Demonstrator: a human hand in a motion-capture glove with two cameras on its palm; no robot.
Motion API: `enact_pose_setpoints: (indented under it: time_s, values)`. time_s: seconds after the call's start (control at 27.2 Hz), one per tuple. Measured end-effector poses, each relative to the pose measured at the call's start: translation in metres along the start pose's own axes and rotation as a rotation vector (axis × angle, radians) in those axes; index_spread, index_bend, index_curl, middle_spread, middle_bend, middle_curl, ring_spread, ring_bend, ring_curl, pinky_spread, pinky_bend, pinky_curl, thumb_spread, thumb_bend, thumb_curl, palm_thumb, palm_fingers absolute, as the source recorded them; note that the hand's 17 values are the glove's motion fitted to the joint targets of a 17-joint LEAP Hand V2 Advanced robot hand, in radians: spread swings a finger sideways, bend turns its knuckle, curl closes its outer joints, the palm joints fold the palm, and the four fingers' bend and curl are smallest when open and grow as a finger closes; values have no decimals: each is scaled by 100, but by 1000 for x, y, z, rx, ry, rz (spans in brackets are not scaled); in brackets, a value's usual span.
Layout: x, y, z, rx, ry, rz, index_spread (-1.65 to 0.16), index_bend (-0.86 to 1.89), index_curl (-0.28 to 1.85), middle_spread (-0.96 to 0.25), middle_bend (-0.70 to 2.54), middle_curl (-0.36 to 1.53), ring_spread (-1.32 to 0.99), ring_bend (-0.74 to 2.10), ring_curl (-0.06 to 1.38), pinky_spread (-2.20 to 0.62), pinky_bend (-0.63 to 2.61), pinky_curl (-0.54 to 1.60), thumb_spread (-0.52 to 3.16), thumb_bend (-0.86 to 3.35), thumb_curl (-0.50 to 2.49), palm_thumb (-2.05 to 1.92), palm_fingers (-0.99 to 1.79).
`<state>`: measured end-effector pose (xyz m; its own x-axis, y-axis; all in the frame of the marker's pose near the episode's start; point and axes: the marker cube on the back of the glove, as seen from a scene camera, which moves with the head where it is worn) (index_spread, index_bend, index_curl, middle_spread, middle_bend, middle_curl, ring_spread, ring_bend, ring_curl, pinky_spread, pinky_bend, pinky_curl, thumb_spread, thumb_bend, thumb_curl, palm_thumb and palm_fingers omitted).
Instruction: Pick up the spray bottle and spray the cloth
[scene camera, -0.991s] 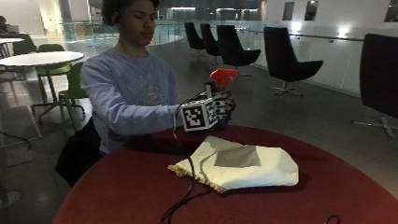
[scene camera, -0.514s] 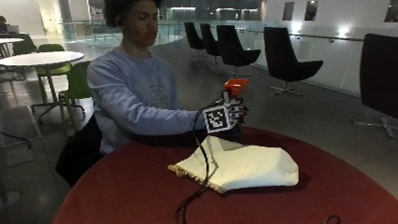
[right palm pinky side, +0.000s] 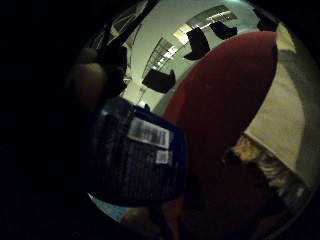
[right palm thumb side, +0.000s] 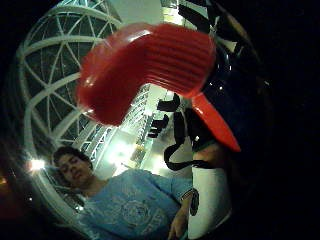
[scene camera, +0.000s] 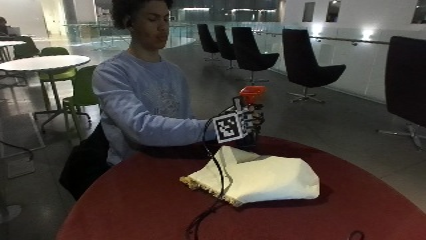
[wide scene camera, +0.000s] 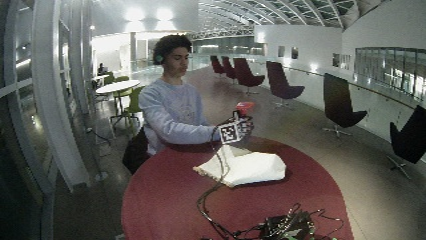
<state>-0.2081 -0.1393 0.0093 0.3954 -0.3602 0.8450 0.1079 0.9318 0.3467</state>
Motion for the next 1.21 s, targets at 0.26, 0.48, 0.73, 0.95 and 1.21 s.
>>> enact_pose_setpoints:
  time_s: [0.26,0.48,0.73,0.95,1.21]
  values:
    - [-6,38,-81,-27,233,-5,-30,3,25,-9,30,51,-6,48,41,10,26,38,98,-3,54,78,83]
    - [10,103,-190,47,607,96,-31,5,21,-7,31,50,-5,49,41,13,27,38,104,-3,51,75,77]
    - [28,168,-294,139,838,215,-32,9,21,-5,32,48,-2,43,39,16,28,38,109,-2,49,73,69]
    - [35,205,-329,131,1004,253,-32,9,20,-5,33,47,-1,43,37,18,26,37,112,-2,47,72,70]
    - [36,218,-331,111,1050,249,-32,9,20,-5,35,47,-1,43,37,19,24,36,114,-2,45,72,73]
